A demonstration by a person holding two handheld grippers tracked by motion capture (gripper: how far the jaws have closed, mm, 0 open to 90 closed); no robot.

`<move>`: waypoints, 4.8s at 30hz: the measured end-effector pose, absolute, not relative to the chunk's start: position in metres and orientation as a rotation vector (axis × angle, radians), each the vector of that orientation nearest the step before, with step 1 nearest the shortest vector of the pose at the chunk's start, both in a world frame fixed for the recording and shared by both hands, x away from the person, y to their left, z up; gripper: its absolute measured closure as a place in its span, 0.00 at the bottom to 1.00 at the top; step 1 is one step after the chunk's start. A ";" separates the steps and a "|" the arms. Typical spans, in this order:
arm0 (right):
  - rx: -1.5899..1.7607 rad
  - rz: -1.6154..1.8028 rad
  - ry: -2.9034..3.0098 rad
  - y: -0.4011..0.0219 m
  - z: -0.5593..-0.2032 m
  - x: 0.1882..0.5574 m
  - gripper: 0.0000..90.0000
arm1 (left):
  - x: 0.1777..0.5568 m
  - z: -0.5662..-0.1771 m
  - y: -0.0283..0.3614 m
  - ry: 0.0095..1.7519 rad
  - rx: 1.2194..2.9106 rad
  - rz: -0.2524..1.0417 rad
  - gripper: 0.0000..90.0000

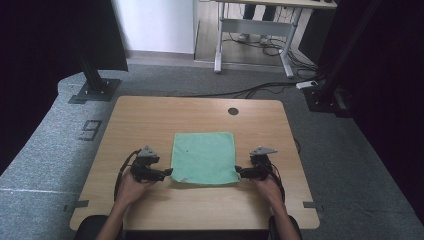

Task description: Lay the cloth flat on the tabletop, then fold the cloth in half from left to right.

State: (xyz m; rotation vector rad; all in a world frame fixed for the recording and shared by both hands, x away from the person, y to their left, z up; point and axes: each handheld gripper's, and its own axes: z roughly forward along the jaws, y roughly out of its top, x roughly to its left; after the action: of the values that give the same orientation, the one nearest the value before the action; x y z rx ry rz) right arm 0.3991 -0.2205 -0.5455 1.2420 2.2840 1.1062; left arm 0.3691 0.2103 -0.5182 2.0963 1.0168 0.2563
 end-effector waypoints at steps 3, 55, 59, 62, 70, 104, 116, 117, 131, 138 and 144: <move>1.225 1.090 2.278 -0.227 -0.542 0.393 0.15 | 0.364 -0.519 0.220 1.035 2.087 0.270 0.19; 1.238 1.068 2.264 -0.225 -0.540 0.398 0.10 | 0.404 -0.525 0.191 1.048 2.166 0.400 0.04; 1.230 1.070 2.275 -0.218 -0.539 0.401 0.11 | 0.413 -0.524 0.184 1.048 2.158 0.415 0.04; 1.217 1.078 2.284 -0.213 -0.538 0.400 0.12 | 0.420 -0.526 0.181 1.064 2.151 0.440 0.06; 1.193 1.072 2.323 -0.200 -0.539 0.392 0.12 | 0.438 -0.539 0.174 1.107 2.171 0.487 0.07; 1.210 0.949 2.348 -0.219 -0.550 0.385 0.12 | 0.402 -0.530 0.170 1.059 2.213 0.406 0.09; 1.220 0.963 2.338 -0.221 -0.551 0.385 0.11 | 0.444 -0.520 0.192 1.131 2.140 0.458 0.31; 1.220 0.965 2.337 -0.221 -0.551 0.385 0.11 | 0.446 -0.520 0.193 1.136 2.138 0.460 0.34; 1.215 0.971 2.333 -0.221 -0.552 0.384 0.10 | 0.468 -0.536 0.200 1.203 2.072 0.446 0.42; 1.214 0.972 2.331 -0.221 -0.552 0.384 0.10 | 0.470 -0.545 0.196 1.193 2.100 0.473 0.37; 1.223 0.964 2.335 -0.220 -0.551 0.384 0.12 | 0.471 -0.546 0.197 1.227 2.088 0.492 0.27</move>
State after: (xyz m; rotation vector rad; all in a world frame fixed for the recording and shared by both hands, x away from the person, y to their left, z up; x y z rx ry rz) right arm 0.3842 -0.2202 -0.5511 1.2230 2.3348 0.9639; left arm 0.4708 0.1975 -0.5465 2.0875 1.2271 0.4916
